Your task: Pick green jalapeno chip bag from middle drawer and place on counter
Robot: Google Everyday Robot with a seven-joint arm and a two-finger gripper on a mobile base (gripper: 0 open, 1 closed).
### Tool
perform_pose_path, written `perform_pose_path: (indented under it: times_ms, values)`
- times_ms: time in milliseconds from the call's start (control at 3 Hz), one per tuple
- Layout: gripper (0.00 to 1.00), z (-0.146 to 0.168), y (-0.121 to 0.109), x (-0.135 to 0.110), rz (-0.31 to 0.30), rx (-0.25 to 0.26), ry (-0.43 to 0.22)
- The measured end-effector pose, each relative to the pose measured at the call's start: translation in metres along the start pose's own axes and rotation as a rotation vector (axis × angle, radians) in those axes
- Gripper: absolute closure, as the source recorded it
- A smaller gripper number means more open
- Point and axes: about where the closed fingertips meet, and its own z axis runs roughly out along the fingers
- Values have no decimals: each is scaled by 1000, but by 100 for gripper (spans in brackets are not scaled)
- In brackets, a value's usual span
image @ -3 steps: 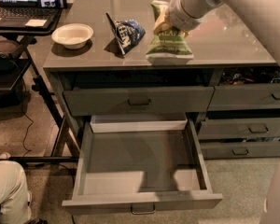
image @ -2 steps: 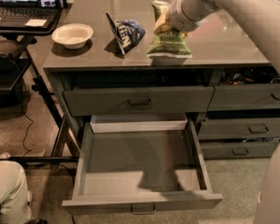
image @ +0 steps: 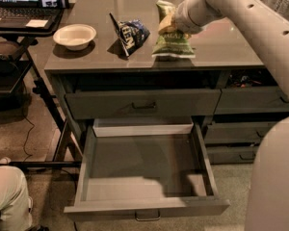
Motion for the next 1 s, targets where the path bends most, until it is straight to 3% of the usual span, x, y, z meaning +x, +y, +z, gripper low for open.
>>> perform_pose_path:
  times_ms: [333,667,1000]
  values:
    - [11,14,-3,9,-22,28,1]
    - [0,22,-3,14,-26,27,0]
    - [0,22,-3,14,-26,27,0]
